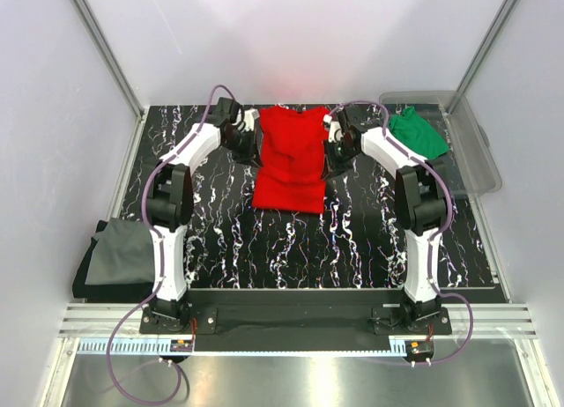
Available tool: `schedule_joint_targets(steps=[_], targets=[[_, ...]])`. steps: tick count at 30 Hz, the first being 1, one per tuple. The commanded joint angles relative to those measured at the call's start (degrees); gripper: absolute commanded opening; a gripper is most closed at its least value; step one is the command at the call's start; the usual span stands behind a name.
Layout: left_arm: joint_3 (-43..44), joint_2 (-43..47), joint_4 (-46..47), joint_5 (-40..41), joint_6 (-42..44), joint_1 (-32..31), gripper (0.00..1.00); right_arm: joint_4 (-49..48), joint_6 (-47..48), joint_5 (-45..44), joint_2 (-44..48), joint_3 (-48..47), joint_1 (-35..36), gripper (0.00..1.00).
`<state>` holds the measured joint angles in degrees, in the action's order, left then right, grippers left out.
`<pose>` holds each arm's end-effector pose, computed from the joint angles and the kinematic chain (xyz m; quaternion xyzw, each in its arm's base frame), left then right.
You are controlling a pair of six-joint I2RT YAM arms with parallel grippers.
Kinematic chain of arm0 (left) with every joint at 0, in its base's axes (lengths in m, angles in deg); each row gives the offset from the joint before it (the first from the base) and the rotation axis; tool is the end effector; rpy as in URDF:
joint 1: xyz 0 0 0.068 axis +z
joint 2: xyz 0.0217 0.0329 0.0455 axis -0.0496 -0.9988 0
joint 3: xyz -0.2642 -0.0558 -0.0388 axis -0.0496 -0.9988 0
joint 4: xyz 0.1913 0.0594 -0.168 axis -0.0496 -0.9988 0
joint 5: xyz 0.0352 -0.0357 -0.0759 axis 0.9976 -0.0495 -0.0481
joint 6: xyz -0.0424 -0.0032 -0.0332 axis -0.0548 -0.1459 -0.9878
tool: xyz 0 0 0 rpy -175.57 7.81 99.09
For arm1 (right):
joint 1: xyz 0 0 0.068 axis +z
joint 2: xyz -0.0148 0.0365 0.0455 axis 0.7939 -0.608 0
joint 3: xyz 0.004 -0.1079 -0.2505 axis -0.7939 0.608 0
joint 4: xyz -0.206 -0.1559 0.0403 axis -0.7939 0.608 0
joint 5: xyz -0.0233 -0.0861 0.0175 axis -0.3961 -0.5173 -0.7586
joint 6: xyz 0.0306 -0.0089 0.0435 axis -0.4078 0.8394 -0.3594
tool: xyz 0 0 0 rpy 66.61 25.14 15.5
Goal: Fold and stack the t-shirts
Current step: Fold the tshirt
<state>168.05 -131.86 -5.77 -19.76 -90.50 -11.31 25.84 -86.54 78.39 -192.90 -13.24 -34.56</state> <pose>0.4471 -0.1301 0.2160 0.0767 0.9402 -0.2836 0.1724 0.4235 0.1515 0.2024 -0.1470 0.9502 0.2224 0.1616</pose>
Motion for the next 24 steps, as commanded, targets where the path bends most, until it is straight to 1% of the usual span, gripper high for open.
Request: schedule_joint_targets(steps=[1,8,9,10,11,13,14,15,16,17,18,19,20,21,22,23,24], targets=[[4.36,-1.21,2.31,1.66,1.46,0.35,0.0,-0.9,2.09,-1.74,-2.38,-5.14,-0.33,0.0],[6.65,-4.2,2.49,3.42,1.64,0.44,0.0,-1.52,2.71,-4.37,-5.82,-9.54,-0.42,0.01],[6.74,-4.29,2.49,5.16,1.29,0.44,0.04,-1.78,2.36,-5.68,-5.99,-9.63,-0.42,0.12],[6.82,-4.29,2.49,6.66,0.85,0.44,0.11,-1.69,2.27,-6.48,-6.08,-9.72,-0.42,0.23],[6.82,-3.85,2.31,8.24,0.59,0.44,0.33,-1.78,2.1,-7.44,-5.73,-9.46,-0.42,0.32],[6.91,-1.5,2.14,10.01,1.46,0.7,0.4,-1.78,1.48,-10.61,-2.85,-8.58,-0.42,0.44],[6.48,0.87,1.79,11.23,2.16,1.05,0.46,-1.78,1.39,-11.57,-1.52,-7.1,-0.6,0.48],[6.12,0.9,1.78,11.5,2.17,1.23,0.5,-1.87,1.22,-11.41,-0.03,-5.95,-0.77,0.48],[5.51,3.24,1.09,11.59,2.95,1.32,0.52,-1.78,1.13,-10.89,3.03,-4.63,-0.95,0.49],[3.94,4.4,0.47,11.42,3.22,1.49,0.59,-1.61,0.78,-10.1,4.71,-1.23,-1.12,0.49],[2.79,6.33,-0.06,9.85,3.74,1.58,0.62,-1.34,0.51,-8.26,6.21,0.63,-1.12,0.49],[1.39,7.13,-0.93,8.36,3.66,1.58,0.64,-0.99,0.08,-6.85,8.75,2.57,-1.04,0.5],[-1.76,7.74,-1.38,6.52,3.57,1.58,0.66,-0.82,-1.06,-4.84,9.73,6.68,-1.04,0.5],[-3.35,8.19,-1.82,1.8,3.31,1.58,0.66,-0.29,-1.77,0.23,10.44,8.63,-1.12,0.5],[-5.2,8.71,-1.99,-0.42,3.05,1.58,0.66,-0.29,-2.56,2.8,11.31,10.65,-1.12,0.51],[-8.96,8.89,-2.0,-2.45,2.52,1.58,0.67,-0.46,-4.48,4.92,11.23,14.24,-1.04,0.51],[-10.91,8.89,-1.82,-5.43,0.95,1.5,0.68,-1.16,-5.02,9.81,11.06,15.76,-1.21,0.51]])
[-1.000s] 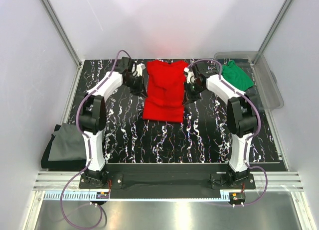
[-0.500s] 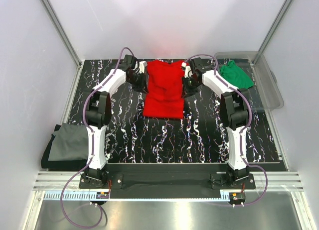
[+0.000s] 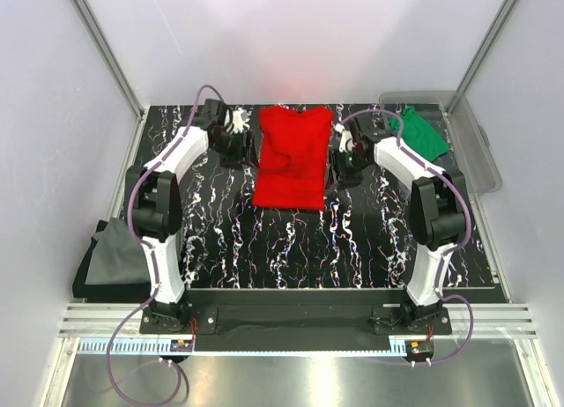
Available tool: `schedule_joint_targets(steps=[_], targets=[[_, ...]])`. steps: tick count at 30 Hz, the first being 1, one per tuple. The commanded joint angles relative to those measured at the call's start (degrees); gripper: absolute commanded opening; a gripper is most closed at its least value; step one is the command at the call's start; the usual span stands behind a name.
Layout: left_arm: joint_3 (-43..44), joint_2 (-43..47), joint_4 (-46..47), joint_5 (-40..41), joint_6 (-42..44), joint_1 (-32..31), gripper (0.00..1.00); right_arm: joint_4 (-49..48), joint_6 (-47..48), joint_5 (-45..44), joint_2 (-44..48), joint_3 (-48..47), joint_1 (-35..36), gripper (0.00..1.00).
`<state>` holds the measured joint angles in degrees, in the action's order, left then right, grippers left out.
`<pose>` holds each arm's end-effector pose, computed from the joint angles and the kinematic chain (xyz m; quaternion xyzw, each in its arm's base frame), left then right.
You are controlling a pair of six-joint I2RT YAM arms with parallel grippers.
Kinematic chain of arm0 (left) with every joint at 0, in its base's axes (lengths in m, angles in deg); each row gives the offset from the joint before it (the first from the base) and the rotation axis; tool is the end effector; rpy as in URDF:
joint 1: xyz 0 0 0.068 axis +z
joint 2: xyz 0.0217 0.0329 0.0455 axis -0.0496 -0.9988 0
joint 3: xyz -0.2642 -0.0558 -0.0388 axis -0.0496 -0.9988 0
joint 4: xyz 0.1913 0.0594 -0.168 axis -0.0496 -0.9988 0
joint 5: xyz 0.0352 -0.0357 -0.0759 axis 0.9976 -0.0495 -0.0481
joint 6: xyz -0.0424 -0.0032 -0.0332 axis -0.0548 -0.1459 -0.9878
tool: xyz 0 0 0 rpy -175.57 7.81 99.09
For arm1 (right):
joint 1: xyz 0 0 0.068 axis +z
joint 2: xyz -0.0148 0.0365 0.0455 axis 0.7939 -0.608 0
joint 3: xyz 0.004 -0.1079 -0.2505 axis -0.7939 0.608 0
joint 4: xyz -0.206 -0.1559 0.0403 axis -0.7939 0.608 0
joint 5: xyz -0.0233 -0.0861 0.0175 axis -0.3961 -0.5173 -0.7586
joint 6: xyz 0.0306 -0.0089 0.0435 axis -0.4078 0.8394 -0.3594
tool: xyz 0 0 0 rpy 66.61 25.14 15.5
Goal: Fold and stack the t-shirts
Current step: Fold the tshirt
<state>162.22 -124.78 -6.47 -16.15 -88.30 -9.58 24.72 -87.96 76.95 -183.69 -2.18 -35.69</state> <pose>0.4254 -0.1089 0.2373 0.0744 0.9459 -0.2492 0.1939 0.3880 0.1306 0.2125 -0.1225 0.9570 0.2100 0.1579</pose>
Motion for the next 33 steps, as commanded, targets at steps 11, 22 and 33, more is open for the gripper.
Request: schedule_joint_targets(steps=[11,22,33], targets=[[-16.35,-1.35,5.12,-14.16,-7.6,-0.41,0.74,-2.42,-6.33,19.21,-5.87,6.47,-0.16,0.53],[-15.38,-3.73,5.03,-14.6,-7.51,-0.76,0.64,-3.21,-7.12,17.46,-7.72,5.94,-0.25,0.52],[-14.32,-5.04,5.21,-14.34,-6.99,-1.2,0.46,-4.97,-8.35,14.12,-8.16,5.85,-0.69,0.43]])
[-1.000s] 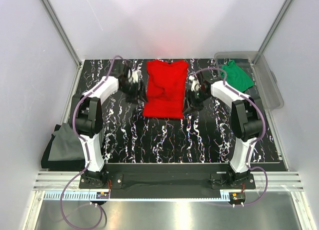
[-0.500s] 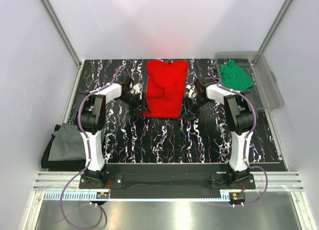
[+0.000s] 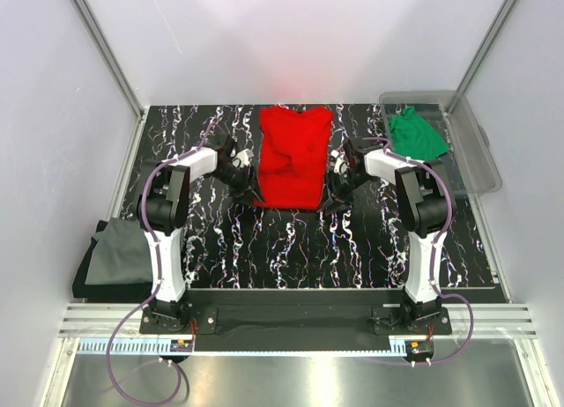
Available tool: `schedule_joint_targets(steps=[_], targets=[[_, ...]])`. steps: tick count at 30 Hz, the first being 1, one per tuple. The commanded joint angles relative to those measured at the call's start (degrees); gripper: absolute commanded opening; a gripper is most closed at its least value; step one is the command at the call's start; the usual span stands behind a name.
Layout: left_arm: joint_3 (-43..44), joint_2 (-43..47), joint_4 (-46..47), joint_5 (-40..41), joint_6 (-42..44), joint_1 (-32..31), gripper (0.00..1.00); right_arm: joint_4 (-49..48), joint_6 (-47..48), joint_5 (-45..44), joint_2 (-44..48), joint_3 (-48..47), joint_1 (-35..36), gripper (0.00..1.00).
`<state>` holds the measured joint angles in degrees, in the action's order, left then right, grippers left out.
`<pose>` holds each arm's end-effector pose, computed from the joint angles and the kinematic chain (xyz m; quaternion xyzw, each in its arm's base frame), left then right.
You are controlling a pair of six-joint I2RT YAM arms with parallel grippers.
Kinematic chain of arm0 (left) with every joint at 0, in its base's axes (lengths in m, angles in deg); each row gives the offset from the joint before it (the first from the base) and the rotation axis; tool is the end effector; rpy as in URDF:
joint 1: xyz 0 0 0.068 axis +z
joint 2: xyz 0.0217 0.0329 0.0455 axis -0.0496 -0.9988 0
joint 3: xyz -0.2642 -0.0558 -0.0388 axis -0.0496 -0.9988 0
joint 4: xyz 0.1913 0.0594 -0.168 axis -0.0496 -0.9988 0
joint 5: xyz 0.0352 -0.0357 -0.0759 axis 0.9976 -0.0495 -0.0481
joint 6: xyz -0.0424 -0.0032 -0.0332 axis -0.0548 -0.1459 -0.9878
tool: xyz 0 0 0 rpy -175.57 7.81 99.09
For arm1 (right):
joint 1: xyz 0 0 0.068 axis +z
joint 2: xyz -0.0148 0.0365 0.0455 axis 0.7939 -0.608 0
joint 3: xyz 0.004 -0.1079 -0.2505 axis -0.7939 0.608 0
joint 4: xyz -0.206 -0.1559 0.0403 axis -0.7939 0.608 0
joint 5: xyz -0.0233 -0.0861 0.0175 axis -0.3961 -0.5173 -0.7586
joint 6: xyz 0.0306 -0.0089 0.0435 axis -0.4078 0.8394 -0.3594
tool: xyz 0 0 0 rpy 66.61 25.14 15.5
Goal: Fold and stack the t-shirts
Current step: Fold the tshirt
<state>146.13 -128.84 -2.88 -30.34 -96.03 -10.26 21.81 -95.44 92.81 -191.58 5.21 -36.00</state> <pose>0.3881 -0.1133 0.1371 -0.0019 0.9387 -0.3446 0.0052 0.3752 0.1335 0.1308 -0.0504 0.9452 0.3225 0.0042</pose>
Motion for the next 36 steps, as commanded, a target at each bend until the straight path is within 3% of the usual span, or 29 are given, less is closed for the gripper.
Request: schedule_joint_targets(steps=[1,5,8,9,10,12,13,15,29,36], targets=[[1.76,-0.98,1.54,-0.06,0.84,-0.69,0.4,-2.33,-1.31,-1.75,-0.36,-1.62,-0.38,0.42],[1.68,-0.54,1.53,0.11,1.1,-0.87,0.35,-3.56,-2.28,-0.44,-0.8,-1.89,-0.38,0.39],[1.68,-0.54,1.53,0.55,1.28,-0.96,0.31,-4.26,-2.46,1.58,-1.06,-1.89,-0.38,0.3],[1.76,-0.45,1.53,0.55,1.54,-0.96,0.26,-4.52,-2.55,2.02,-1.06,-1.8,-0.38,0.27],[1.85,-0.54,1.62,0.55,1.63,-1.05,0.21,-4.61,-2.46,2.37,-1.15,-1.54,-0.38,0.17],[2.03,-0.19,1.62,1.43,1.63,-1.14,0.03,-4.88,-2.28,3.08,-0.71,-1.36,-0.38,0.1],[2.2,-0.19,1.54,1.34,1.81,-1.14,0.0,-4.88,-1.93,3.17,-0.36,-1.01,-0.38,0.06],[2.46,0.77,1.01,2.22,2.25,-1.05,0.0,-4.88,-1.67,3.34,1.56,-0.4,-0.82,0.0],[6.43,16.42,-1.28,1.35,4.53,-2.71,0.0,0.84,2.03,2.99,26.34,7.16,-5.13,0.0],[2.74,20.64,-1.1,2.22,4.8,-6.58,0.0,0.84,2.99,1.68,31.01,10.15,-5.31,0.0]])
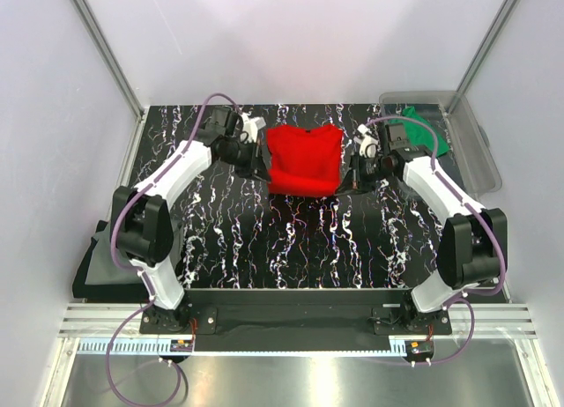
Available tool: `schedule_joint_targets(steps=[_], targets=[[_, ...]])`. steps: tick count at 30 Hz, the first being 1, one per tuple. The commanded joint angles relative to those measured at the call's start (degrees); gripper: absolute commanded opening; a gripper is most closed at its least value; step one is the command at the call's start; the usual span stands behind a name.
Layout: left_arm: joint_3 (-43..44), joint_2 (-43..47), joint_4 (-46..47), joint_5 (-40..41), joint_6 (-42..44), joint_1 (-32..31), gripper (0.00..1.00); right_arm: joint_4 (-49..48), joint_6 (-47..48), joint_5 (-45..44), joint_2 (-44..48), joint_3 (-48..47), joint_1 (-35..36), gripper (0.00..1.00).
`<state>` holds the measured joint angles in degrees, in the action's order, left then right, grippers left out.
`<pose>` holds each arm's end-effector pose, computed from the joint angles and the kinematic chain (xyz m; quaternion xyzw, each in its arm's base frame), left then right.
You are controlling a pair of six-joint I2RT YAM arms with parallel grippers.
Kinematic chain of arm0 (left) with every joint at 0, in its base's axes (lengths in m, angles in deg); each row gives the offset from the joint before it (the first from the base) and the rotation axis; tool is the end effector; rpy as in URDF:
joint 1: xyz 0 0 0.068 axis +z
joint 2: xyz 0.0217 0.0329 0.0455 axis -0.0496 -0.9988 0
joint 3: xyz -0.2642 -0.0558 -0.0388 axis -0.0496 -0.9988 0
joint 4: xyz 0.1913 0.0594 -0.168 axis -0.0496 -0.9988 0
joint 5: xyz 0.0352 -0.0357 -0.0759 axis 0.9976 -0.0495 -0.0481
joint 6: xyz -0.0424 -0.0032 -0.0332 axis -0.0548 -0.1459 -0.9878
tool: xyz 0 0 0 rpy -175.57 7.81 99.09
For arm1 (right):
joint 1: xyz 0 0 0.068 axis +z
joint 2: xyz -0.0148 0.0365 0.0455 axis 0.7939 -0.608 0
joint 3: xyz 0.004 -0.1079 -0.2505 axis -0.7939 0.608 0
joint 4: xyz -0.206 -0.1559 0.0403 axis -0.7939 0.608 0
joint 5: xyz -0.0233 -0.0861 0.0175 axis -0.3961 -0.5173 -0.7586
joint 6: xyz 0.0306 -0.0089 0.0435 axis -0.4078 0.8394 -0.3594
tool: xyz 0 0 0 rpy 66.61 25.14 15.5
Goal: Fold and stack the t-shirts
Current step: Fold the tshirt
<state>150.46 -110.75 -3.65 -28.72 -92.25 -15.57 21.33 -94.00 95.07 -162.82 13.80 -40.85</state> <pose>0.3580 -0.1419 0.2768 0.1290 0.9033 -0.3692 0.1765 0.3182 0.0886 0.2649 -0.0827 0.9094 0.3643 0.1830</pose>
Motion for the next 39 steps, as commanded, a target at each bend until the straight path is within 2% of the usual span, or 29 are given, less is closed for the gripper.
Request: schedule_joint_targets(steps=[1,4,7,10,13,21,23,24,25,26,27,29,32,33,36,37,39], targets=[[-2.03,2.81,-0.08,0.95,1.02,-1.53,0.0,1.06,1.64,-0.84,2.34,1.91,-0.54,0.0],[-3.44,2.46,0.28,1.83,1.36,-1.54,0.0,0.09,2.51,-2.32,1.47,1.92,-1.07,0.0],[-1.69,0.8,0.28,3.59,2.59,-1.27,0.0,-0.53,3.83,-3.38,-1.69,-1.94,-2.21,0.0],[4.36,-3.5,0.1,5.43,3.91,-0.57,0.0,-0.88,4.8,-4.18,-6.61,-9.05,-3.44,0.0],[16.11,-9.2,-0.16,7.27,5.4,0.4,0.0,-1.06,6.73,-5.4,-12.93,-18.27,-3.97,0.0],[38.2,-26.88,0.36,11.76,8.83,1.98,0.01,-1.23,11.21,-7.69,-36.4,-46.22,-4.15,0.01],[43.3,-32.15,3.25,16.41,9.28,2.07,0.23,-2.46,12.27,-9.71,-42.62,-52.36,-4.15,0.08],[44.88,-33.74,4.75,17.82,9.71,2.15,0.27,-3.59,12.27,-11.28,-44.49,-54.14,-3.97,0.14],[48.2,-36.45,7.2,22.18,10.24,2.07,0.44,-5.69,12.27,-16.17,-45.98,-55.81,-3.8,0.42],[49.72,-37.7,7.74,25.01,10.68,1.63,0.74,-5.89,15.4,-19.18,-47.91,-58.61,-2.92,0.5],[50.51,-37.71,8.18,27.82,11.38,1.37,0.78,-5.98,16.04,-23.12,-48.02,-59.42,-2.74,0.55],[49.21,-36.05,8.8,32.5,11.74,1.28,0.82,-6.68,15.18,-24.56,-46.1,-59.44,-2.83,0.59],[43.16,-31.3,8.63,34.53,11.74,1.19,0.85,-6.68,13.51,-19.93,-41.44,-54.8,-2.91,0.58],[42.1,-30.25,7.93,33.66,11.82,1.19,0.88,-6.77,12.98,-15.56,-40.38,-53.12,-2.83,0.57],[40.42,-30.24,3.01,28.75,12.09,1.71,0.88,-6.59,11.41,-9.82,-37.74,-47.49,-2.13,0.57],[38.85,-30.15,2.13,23.77,11.65,1.89,0.89,-6.59,11.74,-9.8,-36.87,-46.09,-1.43,0.57],[37.52,-30.41,1.6,20.66,9.99,2.24,0.91,-6.51,11.92,-9.2,-36.59,-43.18,-0.81,0.56]])
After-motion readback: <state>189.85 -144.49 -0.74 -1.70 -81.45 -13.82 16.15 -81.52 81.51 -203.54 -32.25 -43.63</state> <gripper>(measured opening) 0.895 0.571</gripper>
